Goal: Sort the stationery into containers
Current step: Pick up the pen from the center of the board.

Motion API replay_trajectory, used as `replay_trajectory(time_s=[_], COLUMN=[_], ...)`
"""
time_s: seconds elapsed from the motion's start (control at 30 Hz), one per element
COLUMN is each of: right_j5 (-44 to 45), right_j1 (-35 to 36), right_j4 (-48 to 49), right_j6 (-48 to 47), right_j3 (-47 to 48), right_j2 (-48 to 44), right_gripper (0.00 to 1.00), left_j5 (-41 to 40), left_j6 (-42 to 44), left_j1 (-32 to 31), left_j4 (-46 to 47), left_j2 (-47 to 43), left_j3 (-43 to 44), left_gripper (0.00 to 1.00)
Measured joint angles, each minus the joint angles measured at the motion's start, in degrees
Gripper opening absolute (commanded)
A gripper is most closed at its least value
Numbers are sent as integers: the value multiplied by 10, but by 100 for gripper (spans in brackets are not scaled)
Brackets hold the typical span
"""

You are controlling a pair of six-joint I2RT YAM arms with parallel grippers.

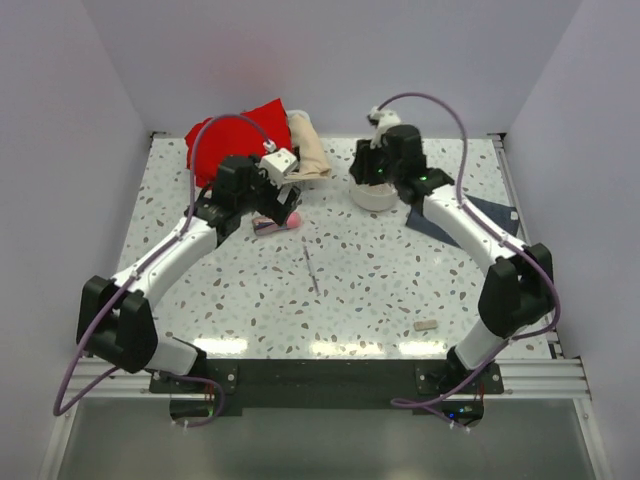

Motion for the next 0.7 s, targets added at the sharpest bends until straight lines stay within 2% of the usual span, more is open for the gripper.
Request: replay_trajectory(time_s=[0.17, 0.27, 0.47, 0.7], right_j5=[35, 38, 46, 46], right_j1=[134, 178, 187, 196], right_j4=[-82, -129, -205, -245], right_j6=[11, 24, 47, 54], right_j3=[-15, -6, 87, 146], right_j2=[45, 92, 217, 281], right_gripper=[52, 49, 46, 45], left_j5=[-25, -53, -81, -90], left_j6=[-45, -76, -95, -100], left_j1=[29, 62, 74, 93], left_j4=[-16, -27, -28, -29], left_j2=[-44, -57, -100, -151], left_j3=[-23, -18, -26, -70], left_gripper=[100, 100, 100, 100])
